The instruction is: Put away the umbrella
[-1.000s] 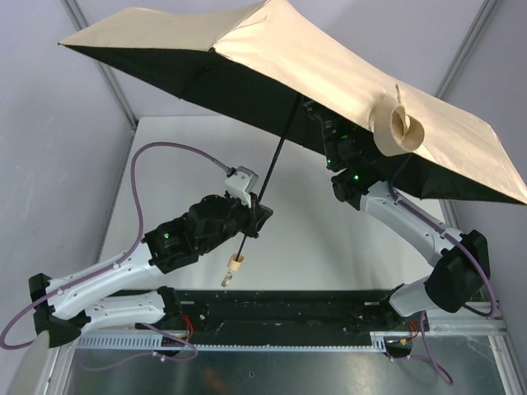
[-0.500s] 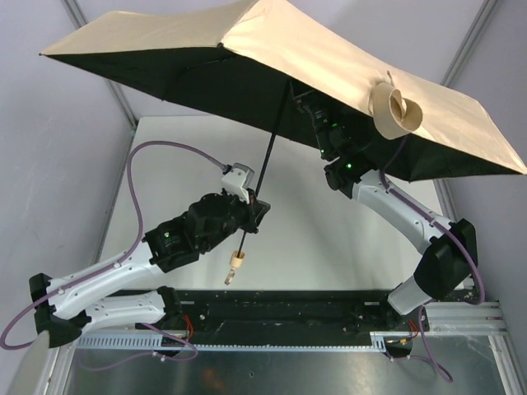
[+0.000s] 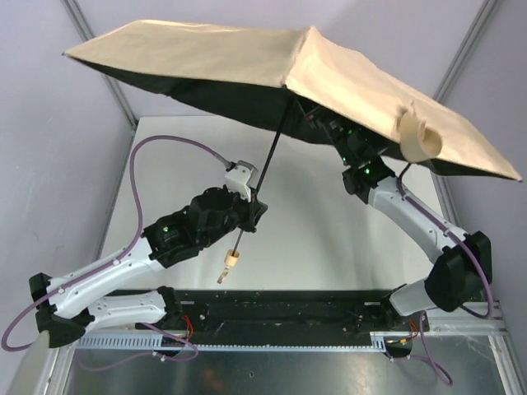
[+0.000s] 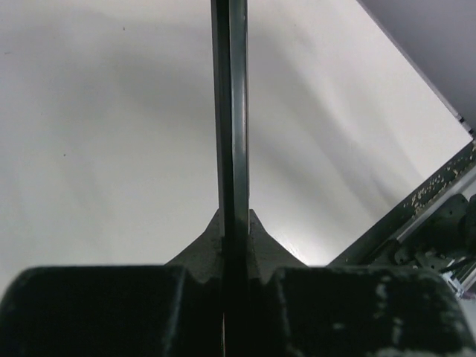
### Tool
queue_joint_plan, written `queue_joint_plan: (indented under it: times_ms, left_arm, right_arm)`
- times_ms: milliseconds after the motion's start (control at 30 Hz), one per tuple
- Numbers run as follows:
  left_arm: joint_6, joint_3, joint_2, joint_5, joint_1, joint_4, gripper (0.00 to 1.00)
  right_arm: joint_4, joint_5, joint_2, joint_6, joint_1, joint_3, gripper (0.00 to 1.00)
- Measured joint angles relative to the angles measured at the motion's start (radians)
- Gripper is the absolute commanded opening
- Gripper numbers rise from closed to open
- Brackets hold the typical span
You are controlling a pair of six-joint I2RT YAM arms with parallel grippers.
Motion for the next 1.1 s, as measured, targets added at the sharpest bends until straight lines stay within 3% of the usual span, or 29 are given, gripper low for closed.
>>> queue_joint_plan:
  times_ms: [100,267,467,633,833,1100]
  left_arm:
    - [0.016,0.019,0.001,0.027,0.01,-0.053,0.0]
    - [0.022,0.023,0.001,0.074,0.01,-0.172,0.0]
    - [0.009,0.034,0.019,0.099,0.018,-0.155,0.01]
    - [-0.002,0.052,0.039,0.122,0.024,-0.14,0.26]
    - [-0.005,0.083,0.043,0.183,0.047,0.031,0.54]
    - [-0.071,-0.01,0.029,0.359,0.057,0.092,0.76]
  right_arm:
    - [0.045,0.03,-0.07,0.007,0.048,-0.131,0.0]
    - [0.115,0.215,-0.155,-0.019,0.149,-0.3,0.0]
    - [0.14,0.177,-0.16,0.026,0.126,-0.349,0.0]
    - [0.158,0.116,-0.145,0.084,0.083,-0.349,0.0]
    - [0.159,-0.08,-0.123,0.192,0.023,-0.398,0.0]
    - [0.244,-0.141,-0.074,0.321,-0.113,-0.407,0.0]
